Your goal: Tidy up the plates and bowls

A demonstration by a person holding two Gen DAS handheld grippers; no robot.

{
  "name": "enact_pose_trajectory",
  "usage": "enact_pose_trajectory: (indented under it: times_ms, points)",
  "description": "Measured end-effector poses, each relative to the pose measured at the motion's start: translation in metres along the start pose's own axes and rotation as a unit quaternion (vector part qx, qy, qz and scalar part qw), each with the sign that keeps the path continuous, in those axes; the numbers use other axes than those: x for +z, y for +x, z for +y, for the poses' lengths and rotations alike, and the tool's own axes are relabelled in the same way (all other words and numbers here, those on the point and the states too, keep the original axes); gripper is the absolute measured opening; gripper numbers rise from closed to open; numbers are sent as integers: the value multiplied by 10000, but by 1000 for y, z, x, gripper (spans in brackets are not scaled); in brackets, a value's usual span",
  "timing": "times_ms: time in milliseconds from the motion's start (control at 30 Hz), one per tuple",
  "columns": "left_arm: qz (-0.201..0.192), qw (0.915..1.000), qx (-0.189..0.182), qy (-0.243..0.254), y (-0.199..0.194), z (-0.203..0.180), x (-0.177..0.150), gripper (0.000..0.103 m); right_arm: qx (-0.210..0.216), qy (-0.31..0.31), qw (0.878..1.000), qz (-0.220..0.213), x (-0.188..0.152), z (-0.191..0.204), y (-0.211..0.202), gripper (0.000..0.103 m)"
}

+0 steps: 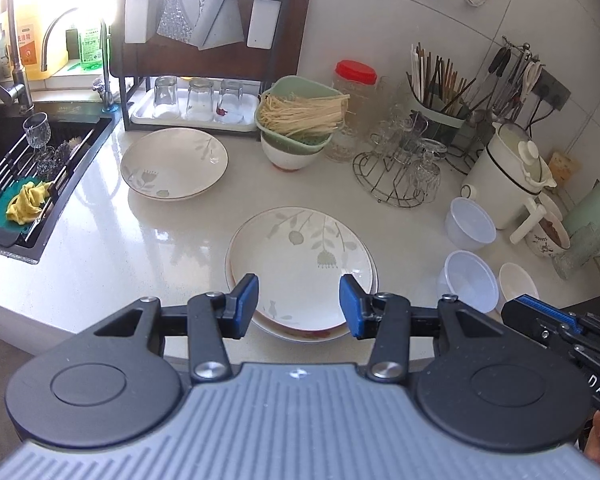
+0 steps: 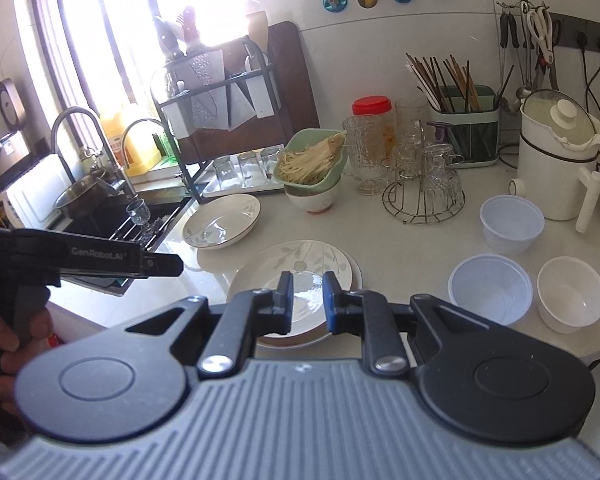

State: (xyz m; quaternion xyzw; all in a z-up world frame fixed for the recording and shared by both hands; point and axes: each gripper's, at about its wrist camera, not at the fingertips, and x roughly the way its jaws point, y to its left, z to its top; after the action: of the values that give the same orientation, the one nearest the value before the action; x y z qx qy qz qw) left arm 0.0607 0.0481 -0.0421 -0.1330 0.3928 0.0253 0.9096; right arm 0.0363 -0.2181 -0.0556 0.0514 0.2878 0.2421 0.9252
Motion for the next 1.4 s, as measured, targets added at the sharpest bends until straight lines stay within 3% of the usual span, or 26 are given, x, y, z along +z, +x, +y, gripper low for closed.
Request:
enact_pose_trajectory:
  times_ms: [267,567,967,1167,1400]
  points:
    - [-229,9996,149,-86,-1,3,-1,55,108,-226,9996,146,8,-3,12,19]
    - [-311,9984,322,-355,1,19,-6,55,511,-585,9963,381,19,14,38,19]
    - [-160,9970,606,-453,2,56,-2,56,831,-477,9932,656,21,39,69,19]
    - [-120,9970,653,-393,21,94,26,56,690,-485,9947,589,26,59,95,19]
    - [-159,9986,427,-265,50,138,75,56,499,-328,9966,564,46,88,135,19]
